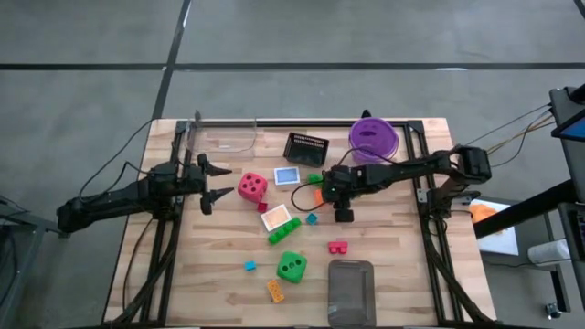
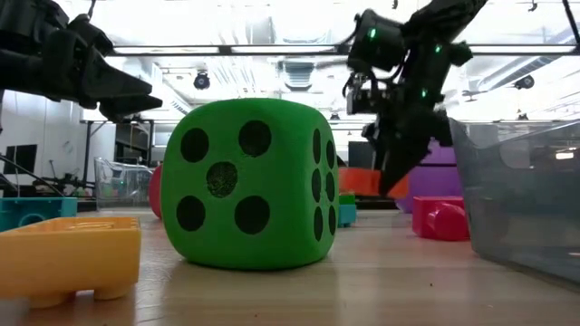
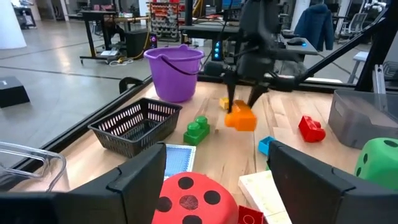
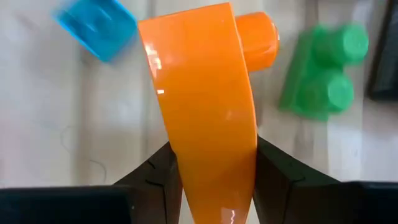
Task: Pick & Place Toys
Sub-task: Put the orange game piece into the transparent bin
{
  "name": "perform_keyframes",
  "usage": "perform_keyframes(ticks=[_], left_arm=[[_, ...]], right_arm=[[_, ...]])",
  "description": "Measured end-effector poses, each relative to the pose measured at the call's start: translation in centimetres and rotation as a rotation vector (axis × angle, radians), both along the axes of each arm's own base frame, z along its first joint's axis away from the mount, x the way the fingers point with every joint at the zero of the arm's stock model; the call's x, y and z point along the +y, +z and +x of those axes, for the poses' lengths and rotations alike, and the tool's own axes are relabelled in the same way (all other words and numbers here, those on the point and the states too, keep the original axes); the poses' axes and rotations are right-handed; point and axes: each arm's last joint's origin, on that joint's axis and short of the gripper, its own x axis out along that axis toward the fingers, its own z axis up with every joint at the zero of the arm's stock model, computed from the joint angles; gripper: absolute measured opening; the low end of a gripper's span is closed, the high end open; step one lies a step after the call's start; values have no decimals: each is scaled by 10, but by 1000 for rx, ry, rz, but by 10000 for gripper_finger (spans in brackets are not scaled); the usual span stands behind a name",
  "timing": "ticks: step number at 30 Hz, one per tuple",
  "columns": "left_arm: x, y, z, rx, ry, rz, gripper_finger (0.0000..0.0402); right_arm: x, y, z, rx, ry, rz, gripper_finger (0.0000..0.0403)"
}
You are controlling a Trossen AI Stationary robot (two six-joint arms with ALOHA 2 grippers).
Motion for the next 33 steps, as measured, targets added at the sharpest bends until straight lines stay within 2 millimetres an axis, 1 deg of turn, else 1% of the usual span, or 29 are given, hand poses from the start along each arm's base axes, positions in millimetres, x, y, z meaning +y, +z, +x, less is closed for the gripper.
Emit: perform_keyframes(ticks=[2, 5, 10, 14, 18, 21, 27, 30, 33], left_arm=[[0, 1, 0, -21, 6, -38, 280], [0, 4, 1, -74, 16, -133, 280], [1, 9, 5, -177, 23, -282, 280], [3, 9, 13, -234, 18, -330, 280], [6, 8, 23, -216, 22, -341, 281], [9, 12, 34, -175, 28, -332, 293], [17, 22, 62, -62, 32, -249, 354], [22, 27, 79, -18, 30, -250, 384], [26, 30, 96, 18, 29, -257, 397]], right_arm=[[5, 9, 0, -54, -4, -14, 133], [13, 25, 3, -172, -29, -90, 133], [27, 47, 12, -383, -125, -311, 133], [32, 59, 24, -451, -186, -450, 133], [32, 61, 41, -444, -188, -526, 133], [31, 62, 56, -434, -170, -552, 133], [29, 56, 88, -394, -134, -591, 133], [27, 51, 100, -356, -132, -621, 133], [25, 45, 110, -320, -146, -661, 133]])
